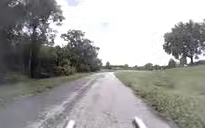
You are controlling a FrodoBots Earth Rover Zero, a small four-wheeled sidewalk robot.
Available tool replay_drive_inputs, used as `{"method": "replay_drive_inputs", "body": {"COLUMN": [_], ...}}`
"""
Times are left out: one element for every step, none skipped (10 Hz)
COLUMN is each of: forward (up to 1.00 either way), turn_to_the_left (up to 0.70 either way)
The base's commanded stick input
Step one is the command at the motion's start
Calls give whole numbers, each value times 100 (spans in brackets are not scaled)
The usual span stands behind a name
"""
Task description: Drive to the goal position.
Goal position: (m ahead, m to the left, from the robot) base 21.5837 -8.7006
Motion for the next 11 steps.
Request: {"method": "replay_drive_inputs", "body": {"forward": [70,70,70,70,70,70,70,70,70,70,70], "turn_to_the_left": [0,0,0,0,0,0,0,0,0,0,0]}}
